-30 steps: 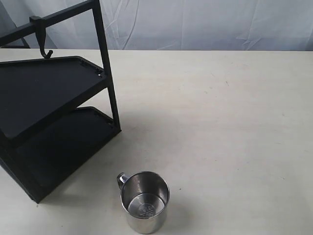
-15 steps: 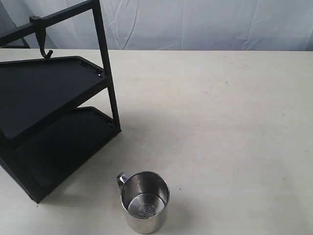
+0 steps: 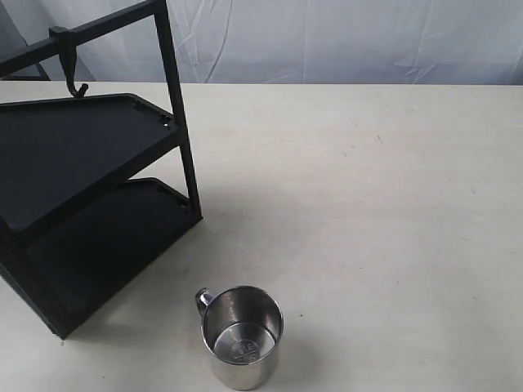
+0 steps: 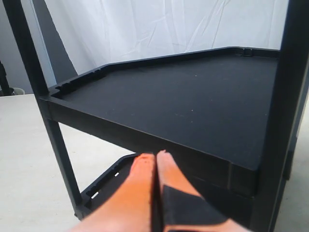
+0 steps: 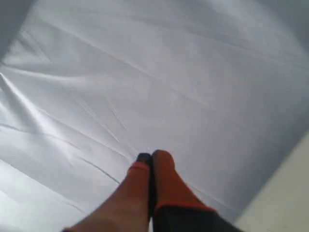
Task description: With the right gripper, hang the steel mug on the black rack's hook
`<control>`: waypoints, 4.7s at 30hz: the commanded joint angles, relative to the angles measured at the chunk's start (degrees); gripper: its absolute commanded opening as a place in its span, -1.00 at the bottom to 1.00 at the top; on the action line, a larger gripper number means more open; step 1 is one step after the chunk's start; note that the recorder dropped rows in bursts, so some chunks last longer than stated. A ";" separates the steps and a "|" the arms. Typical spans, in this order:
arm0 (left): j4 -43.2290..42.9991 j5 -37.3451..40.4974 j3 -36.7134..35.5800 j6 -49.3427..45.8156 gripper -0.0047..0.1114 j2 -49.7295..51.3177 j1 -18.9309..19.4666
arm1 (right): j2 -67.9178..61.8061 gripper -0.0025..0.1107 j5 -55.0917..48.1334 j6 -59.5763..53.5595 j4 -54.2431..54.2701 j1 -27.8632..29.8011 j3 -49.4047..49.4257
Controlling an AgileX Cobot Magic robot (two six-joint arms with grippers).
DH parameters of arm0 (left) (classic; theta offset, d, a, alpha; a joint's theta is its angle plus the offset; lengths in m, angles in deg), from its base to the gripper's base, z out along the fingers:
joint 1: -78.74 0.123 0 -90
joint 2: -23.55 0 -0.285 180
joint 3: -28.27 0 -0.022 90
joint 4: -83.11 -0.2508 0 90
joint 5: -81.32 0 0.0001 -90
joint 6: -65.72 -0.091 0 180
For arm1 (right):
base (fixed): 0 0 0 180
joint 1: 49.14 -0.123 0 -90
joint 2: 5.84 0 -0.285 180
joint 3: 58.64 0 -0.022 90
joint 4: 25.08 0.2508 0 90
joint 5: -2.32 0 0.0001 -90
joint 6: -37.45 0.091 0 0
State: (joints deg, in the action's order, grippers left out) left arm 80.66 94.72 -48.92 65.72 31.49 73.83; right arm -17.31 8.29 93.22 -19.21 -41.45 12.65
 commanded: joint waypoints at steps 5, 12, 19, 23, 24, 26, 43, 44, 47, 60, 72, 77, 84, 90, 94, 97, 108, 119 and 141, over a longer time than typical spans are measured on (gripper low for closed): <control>-0.13 -0.02 -0.02 0.00 -0.89 -0.16 -0.32 | -22.60 -0.97 -35.05 -29.57 -6.27 0.16 -28.61; -0.13 -0.02 -0.02 0.00 -0.89 -0.16 -0.32 | -48.61 -0.97 -57.38 -59.50 12.42 0.16 -47.07; -0.13 -0.02 -0.02 0.00 -0.89 -0.16 -0.32 | -67.74 -0.97 -59.48 -62.51 11.41 -8.46 -47.55; -0.13 -0.02 -0.02 0.00 -0.89 -0.16 -0.32 | -75.63 -0.93 -58.31 -66.33 11.62 -19.12 -47.55; -0.13 -0.02 -0.02 0.00 -0.89 -0.16 -0.32 | -76.88 -0.84 -57.68 -68.10 12.32 -21.92 -47.55; -0.13 -0.02 -0.02 0.00 -0.89 -0.16 -0.32 | -79.51 -0.60 -56.39 -71.17 14.22 -26.80 -47.55; -0.13 -0.02 -0.02 0.00 -0.89 -0.16 -0.32 | -88.06 0.05 -50.28 -67.15 18.23 -44.85 -48.10; -0.13 -0.02 -0.02 0.00 -0.89 -0.16 -0.32 | -88.22 0.05 -50.28 -66.98 18.50 -45.53 -48.25; -0.13 -0.02 -0.02 0.00 -0.89 -0.16 -0.32 | -88.74 0.05 -50.56 -66.19 19.15 -47.22 -49.33; -0.13 -0.02 -0.02 0.00 -0.89 -0.16 -0.32 | -93.79 0.04 -53.65 -64.77 20.02 -52.85 -51.85; -0.13 -0.02 -0.02 0.00 -0.89 -0.16 -0.32 | -96.56 -0.34 -53.88 -64.77 19.92 -54.01 -51.85; -0.13 -0.02 -0.02 0.00 -0.89 -0.16 -0.32 | -96.56 -0.82 -54.11 -64.77 19.92 -54.01 -51.85; -0.13 -0.02 -0.02 0.00 -0.89 -0.16 -0.32 | -96.56 -0.97 -54.00 -64.77 19.92 -54.01 -51.85; -0.13 -0.02 -0.02 0.00 -0.89 -0.16 -0.32 | -95.14 -0.97 -50.04 -64.77 22.45 -54.01 -52.10; -0.13 -0.02 -0.02 0.00 -0.89 -0.16 -0.32 | -92.28 -0.97 -46.56 -65.02 22.98 -54.01 -52.99; -0.13 -0.02 -0.02 0.00 -0.89 -0.16 -0.32 | -90.01 -0.97 -43.34 -65.02 22.98 -54.01 -53.33; -0.13 -0.02 -0.02 0.00 -0.89 -0.16 -0.32 | -84.18 -0.97 -29.24 -51.32 7.71 -54.01 -53.33; -0.13 -0.02 -0.02 0.00 -0.89 -0.16 -0.32 | -80.88 -0.97 -22.91 -36.04 -9.58 -54.01 -54.32; -0.13 -0.02 -0.02 0.00 -0.89 -0.16 -0.32 | -79.71 -0.97 -22.41 -33.10 -12.17 -55.82 -57.81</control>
State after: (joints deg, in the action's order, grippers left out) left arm 80.66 94.72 -48.92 65.72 31.49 73.83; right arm -97.74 -15.01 59.75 -30.75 -96.86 -44.43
